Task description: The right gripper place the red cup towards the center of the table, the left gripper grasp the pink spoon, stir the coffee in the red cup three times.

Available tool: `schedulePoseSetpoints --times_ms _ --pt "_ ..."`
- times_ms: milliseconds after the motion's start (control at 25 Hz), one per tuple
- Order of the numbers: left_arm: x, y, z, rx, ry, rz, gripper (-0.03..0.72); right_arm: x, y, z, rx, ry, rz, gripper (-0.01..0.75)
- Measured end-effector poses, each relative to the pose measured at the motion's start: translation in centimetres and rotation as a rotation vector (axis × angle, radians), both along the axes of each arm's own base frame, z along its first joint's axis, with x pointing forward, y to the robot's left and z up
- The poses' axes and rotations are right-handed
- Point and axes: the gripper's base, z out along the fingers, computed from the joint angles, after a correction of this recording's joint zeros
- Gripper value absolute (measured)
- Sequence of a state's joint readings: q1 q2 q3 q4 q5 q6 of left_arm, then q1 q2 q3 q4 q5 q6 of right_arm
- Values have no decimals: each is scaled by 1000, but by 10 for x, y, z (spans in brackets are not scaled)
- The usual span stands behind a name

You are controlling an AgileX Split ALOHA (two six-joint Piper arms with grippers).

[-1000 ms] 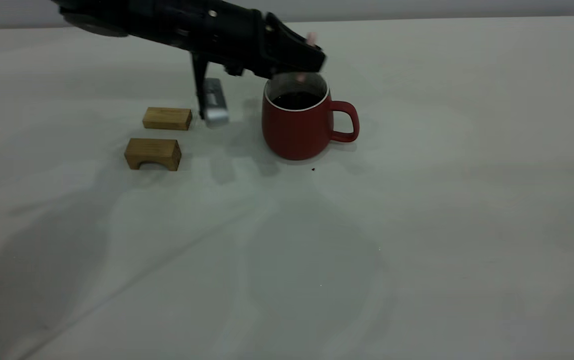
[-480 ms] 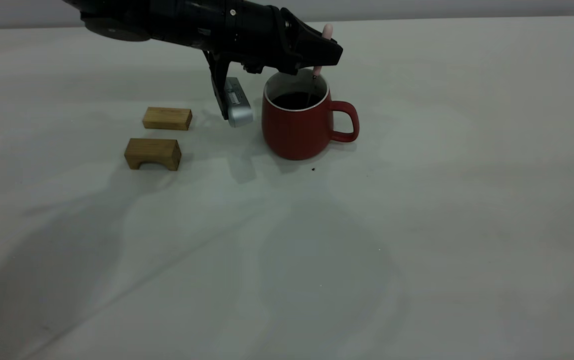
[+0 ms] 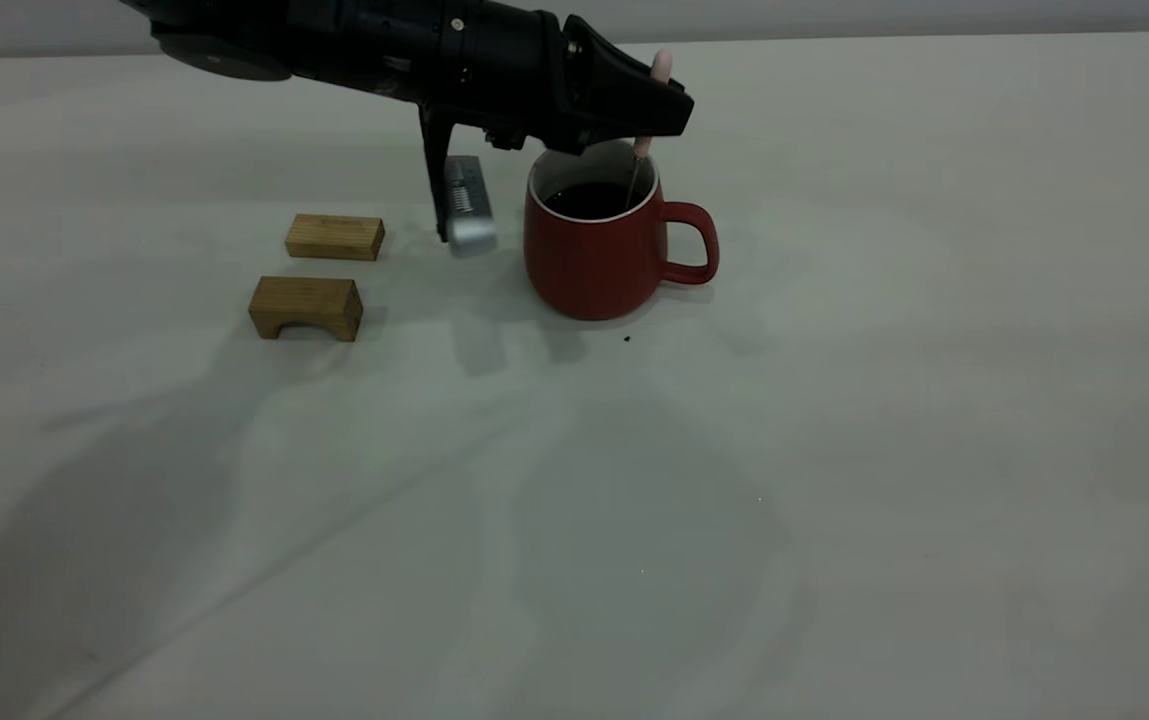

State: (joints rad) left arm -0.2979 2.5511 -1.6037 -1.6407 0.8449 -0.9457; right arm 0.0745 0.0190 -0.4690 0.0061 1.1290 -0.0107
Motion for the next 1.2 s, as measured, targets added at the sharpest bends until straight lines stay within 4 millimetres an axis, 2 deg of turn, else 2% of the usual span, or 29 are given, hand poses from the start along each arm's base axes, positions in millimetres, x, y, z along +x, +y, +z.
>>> schedulePoseSetpoints --times_ms 200,280,360,600,720,840,1040,1200 --pt "-4 5 7 72 -114 -126 479 0 0 0 0 0 0 475" --pt "-4 6 17 97 -190 -180 541 0 0 0 0 0 0 475" --pt "-5 8 31 132 -280 -251 572 0 0 0 0 0 0 475" --pt "-14 18 81 293 -551 -525 583 0 0 0 0 0 0 475" --pt "-26 31 107 432 -660 -751 572 0 0 0 0 0 0 475" --pt "-37 53 134 625 -726 -998 557 0 0 0 0 0 0 475" --pt "-59 88 205 920 -801 -1221 536 0 0 0 0 0 0 475" --pt "-85 112 275 1153 -922 -1229 530 0 0 0 0 0 0 475"
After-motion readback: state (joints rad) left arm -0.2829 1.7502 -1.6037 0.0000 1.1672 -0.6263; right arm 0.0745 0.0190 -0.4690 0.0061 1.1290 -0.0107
